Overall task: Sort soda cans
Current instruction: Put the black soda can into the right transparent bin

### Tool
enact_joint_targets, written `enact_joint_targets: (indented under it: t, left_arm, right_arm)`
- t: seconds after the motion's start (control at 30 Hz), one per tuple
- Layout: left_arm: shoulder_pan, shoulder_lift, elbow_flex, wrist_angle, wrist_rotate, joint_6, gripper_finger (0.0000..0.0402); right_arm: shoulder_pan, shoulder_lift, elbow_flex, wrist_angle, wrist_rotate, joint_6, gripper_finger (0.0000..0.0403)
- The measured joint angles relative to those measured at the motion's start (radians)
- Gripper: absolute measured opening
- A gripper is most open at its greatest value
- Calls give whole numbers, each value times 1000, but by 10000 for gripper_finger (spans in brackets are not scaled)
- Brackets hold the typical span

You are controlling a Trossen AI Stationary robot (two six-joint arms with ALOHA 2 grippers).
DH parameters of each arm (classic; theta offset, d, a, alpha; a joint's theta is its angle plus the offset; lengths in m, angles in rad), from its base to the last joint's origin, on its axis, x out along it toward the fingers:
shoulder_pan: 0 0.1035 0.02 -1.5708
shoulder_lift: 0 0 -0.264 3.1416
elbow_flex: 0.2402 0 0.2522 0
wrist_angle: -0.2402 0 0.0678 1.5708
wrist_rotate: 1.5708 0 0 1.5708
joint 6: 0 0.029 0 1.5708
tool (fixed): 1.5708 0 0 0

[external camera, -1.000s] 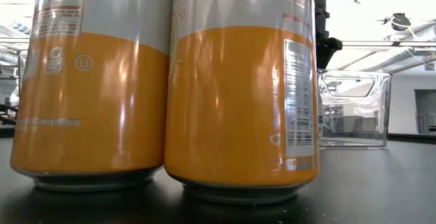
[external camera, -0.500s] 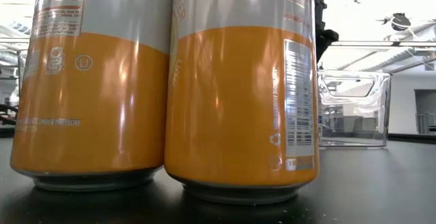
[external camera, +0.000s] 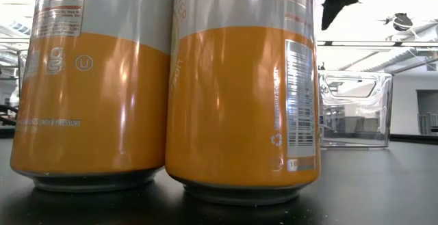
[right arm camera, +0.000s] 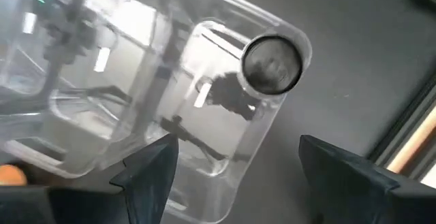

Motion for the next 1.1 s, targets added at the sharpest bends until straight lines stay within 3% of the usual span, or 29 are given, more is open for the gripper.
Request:
enact_joint_targets:
  t: [0.2, 0.63, 1.1]
  left_arm:
    - [0, 0, 0, -16, 0, 0, 116]
    - [0, 0, 0, -25, 0, 0, 116]
    - [0, 0, 0, -25, 0, 5, 116]
  right_arm:
    - [204, -68, 0, -12, 93, 228, 297]
    - [631, -64, -1, -15, 119, 650, 297]
    - [909, 15, -1, -15, 143, 909, 297]
